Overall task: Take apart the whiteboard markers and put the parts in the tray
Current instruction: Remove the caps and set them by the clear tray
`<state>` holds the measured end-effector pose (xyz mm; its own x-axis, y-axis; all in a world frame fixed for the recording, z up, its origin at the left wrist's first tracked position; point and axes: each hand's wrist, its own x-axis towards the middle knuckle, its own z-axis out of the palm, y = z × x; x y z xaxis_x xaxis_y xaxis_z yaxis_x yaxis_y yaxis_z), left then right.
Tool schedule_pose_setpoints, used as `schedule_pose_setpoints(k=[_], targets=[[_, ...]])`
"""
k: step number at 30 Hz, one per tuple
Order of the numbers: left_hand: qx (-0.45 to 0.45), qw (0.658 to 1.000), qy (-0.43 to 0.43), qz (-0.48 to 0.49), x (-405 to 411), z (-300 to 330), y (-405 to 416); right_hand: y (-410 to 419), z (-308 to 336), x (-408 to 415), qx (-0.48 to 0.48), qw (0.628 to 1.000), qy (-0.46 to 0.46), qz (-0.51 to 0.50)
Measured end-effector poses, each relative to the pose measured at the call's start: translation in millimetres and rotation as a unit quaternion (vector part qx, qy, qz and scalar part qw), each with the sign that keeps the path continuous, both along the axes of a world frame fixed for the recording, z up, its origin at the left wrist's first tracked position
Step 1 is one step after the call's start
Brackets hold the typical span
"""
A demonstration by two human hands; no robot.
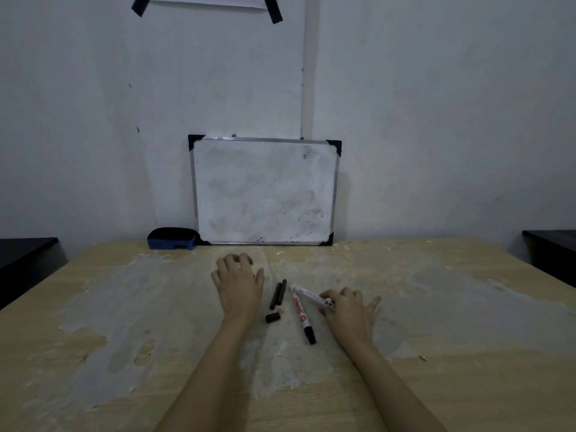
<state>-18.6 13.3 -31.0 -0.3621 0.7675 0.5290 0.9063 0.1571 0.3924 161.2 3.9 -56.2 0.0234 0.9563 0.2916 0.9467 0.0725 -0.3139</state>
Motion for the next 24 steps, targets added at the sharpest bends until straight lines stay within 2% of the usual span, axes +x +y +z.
schedule_pose_setpoints(k=[3,7,13,24], targets=[[-0.018,0.993,0.098,-0.063,19,-4,-1,-2,0,0,-0.009,1.000,-0.002,-0.004],[-0.090,0.980,0.153,-0.087,37,-4,1,-3,0,2,-0.026,1.000,0.016,-0.008],[-0.180,0.965,0.191,-0.020,39,-15,12,-3,0,3,-0.046,0.997,0.053,-0.015],[-0.230,0.957,0.176,-0.009,34,-10,9,-3,0,2,-0.051,0.997,0.056,-0.007]])
